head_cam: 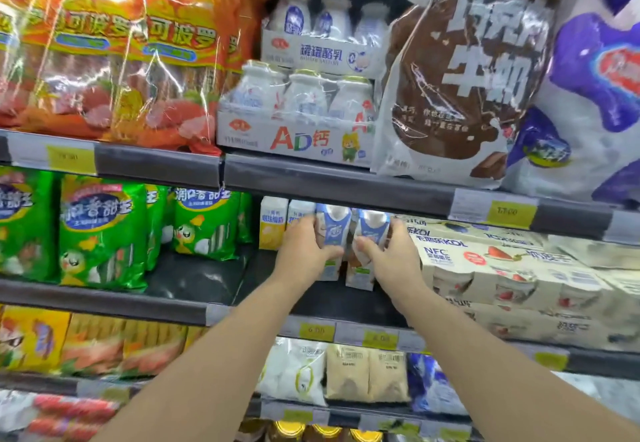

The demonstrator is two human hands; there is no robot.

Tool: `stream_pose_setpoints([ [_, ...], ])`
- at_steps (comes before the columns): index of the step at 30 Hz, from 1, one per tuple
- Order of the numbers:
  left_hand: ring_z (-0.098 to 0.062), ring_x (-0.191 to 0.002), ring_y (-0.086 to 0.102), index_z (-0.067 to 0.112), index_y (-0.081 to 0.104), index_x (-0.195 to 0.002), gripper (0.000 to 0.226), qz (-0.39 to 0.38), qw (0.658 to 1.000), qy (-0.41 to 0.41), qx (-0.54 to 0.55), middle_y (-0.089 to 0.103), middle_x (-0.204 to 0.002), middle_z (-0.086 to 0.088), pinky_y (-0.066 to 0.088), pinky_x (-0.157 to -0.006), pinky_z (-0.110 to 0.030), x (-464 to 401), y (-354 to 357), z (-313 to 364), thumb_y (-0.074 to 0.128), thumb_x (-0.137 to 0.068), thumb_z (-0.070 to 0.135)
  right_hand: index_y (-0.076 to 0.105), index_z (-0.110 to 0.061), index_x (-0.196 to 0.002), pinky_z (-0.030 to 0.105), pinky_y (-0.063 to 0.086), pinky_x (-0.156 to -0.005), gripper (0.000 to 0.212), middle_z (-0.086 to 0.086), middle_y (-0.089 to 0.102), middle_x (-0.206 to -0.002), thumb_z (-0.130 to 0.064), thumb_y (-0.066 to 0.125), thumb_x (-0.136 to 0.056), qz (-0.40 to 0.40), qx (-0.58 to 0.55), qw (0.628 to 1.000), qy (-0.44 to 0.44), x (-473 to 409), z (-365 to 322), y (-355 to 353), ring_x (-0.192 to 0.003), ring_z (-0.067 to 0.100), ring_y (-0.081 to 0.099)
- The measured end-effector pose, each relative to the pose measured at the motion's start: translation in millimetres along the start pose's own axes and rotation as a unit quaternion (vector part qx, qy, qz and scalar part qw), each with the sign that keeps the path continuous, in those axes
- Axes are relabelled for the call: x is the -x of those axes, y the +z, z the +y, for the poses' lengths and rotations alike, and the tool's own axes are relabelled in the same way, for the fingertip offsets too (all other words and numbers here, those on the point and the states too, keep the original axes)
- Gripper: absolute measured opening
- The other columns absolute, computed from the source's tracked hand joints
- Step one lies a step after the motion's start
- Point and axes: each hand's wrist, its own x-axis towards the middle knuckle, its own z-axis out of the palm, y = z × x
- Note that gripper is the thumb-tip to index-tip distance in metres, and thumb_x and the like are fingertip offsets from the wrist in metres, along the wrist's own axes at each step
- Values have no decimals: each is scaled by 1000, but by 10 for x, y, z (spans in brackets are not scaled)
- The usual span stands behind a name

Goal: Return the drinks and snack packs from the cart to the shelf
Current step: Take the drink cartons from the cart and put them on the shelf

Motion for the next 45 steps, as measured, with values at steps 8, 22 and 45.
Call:
stream_pose_setpoints([
  [8,-12,-88,58,15,61,-110,47,-34,997,-9,-68,67,-102,2,44,-75,-27,-6,-27,-76,87,-72,25,48,-7,-122,46,46,-103,59,10,51,-121,-33,80,-80,40,159,986,23,57,49,192,-116,27,52],
  [22,-18,-98,65,14,59,-115,50,-54,997,-8,-45,68,-106,0,55,-86,-34,-14,-10,-106,85,-74,27,42,-5,-129,30,42,-97,55,11,50,-129,-17,73,-86,49,134,989,23,125,22,214,-115,20,49],
  [45,-23,-98,56,21,56,-123,46,-281,899,207,-263,62,-118,-5,44,-80,-34,1625,664,1644,52,-94,56,33,-12,-152,34,27,-116,76,7,36,-155,-56,53,-94,-43,250,967,17,1689,682,-2421,-144,23,31],
])
